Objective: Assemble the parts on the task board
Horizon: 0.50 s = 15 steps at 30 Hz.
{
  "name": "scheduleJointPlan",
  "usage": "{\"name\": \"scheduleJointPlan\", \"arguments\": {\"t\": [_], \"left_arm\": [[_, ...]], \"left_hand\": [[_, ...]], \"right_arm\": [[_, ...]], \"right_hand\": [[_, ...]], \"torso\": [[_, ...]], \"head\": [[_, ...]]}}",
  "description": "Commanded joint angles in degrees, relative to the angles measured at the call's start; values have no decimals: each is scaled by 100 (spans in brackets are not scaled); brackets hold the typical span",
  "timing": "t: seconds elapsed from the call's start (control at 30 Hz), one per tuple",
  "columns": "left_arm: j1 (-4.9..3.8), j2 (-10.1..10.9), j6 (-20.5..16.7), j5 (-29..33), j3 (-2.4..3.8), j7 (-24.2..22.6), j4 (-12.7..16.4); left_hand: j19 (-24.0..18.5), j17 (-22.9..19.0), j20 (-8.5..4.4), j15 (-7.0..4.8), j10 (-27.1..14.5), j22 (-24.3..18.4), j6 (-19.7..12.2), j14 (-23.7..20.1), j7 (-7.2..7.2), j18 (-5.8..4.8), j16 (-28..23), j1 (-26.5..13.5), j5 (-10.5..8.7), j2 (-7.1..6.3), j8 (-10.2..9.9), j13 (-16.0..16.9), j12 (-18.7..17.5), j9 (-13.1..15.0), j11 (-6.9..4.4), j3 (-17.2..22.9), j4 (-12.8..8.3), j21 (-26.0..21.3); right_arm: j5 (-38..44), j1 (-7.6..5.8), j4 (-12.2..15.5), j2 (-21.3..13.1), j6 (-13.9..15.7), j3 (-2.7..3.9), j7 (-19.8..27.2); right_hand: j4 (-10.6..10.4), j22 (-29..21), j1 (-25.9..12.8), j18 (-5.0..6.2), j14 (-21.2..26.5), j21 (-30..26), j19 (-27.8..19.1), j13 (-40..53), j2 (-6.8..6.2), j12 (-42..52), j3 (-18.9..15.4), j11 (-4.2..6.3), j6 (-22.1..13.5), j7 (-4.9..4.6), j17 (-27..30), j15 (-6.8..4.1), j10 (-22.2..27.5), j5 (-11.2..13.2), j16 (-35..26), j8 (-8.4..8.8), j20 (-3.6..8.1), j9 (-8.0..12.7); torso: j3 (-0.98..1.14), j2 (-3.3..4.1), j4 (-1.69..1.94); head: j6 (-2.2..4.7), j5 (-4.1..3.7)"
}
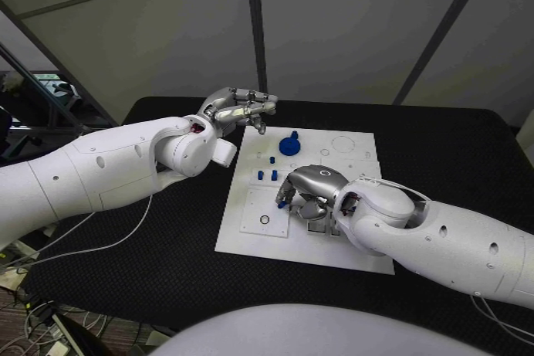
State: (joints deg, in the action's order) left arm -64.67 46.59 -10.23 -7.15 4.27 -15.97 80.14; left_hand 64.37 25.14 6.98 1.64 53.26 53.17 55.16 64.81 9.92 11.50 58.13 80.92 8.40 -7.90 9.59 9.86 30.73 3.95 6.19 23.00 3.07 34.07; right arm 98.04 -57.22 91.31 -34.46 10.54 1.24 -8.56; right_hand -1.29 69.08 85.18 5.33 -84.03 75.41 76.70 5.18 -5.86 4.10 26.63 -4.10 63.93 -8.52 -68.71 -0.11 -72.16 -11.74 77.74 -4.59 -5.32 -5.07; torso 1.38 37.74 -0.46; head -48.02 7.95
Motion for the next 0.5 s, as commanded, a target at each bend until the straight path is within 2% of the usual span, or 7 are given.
{"name": "scheduleJointPlan", "arguments": {"t": [0.03, 0.3, 0.5], "left_arm": [[-10, -6, 79, -29, 4, -4, 2], [-11, -7, 94, -29, 4, 8, 5], [-11, -7, 117, -29, 4, 23, 7]], "left_hand": [[48, -9, 9, -14, -45, -8, -37, -34, 10, -99, -38, 36, 26, -7, 33, -8, 32, -7, -11, -2, -28, -7], [48, -9, 9, -14, -45, -8, -37, -34, 10, -99, -38, 36, 26, -7, 33, -8, 32, -7, -11, -2, -28, -7], [48, -11, 10, -12, -46, -10, -39, -34, 13, -100, -37, 32, 25, -9, 33, -10, 33, -7, -8, -8, -26, -8]], "right_arm": [[101, 12, -10, 15, -38, -12, -58], [119, 15, -41, 76, -58, -13, -89], [122, 15, -72, 105, -87, -14, -108]], "right_hand": [[9, -7, -58, -51, -249, 17, 0, 4, -14, 16, 23, -24, 12, -19, 9, -27, -10, -39, 31, -4, -29, -5], [-2, -10, -155, -48, -245, 15, -20, 8, -39, -3, -5, -32, -12, -28, 14, -17, 12, -43, 36, 19, -40, 1], [-42, -41, -320, -41, -239, -9, -63, -24, -101, -57, -49, -98, -208, -97, 23, 35, 203, -71, 48, 104, -80, 48]], "torso": [[-1, 2, -1], [-3, 0, -3], [-5, -3, -2]], "head": [[8, -7], [6, -7], [3, -3]]}}
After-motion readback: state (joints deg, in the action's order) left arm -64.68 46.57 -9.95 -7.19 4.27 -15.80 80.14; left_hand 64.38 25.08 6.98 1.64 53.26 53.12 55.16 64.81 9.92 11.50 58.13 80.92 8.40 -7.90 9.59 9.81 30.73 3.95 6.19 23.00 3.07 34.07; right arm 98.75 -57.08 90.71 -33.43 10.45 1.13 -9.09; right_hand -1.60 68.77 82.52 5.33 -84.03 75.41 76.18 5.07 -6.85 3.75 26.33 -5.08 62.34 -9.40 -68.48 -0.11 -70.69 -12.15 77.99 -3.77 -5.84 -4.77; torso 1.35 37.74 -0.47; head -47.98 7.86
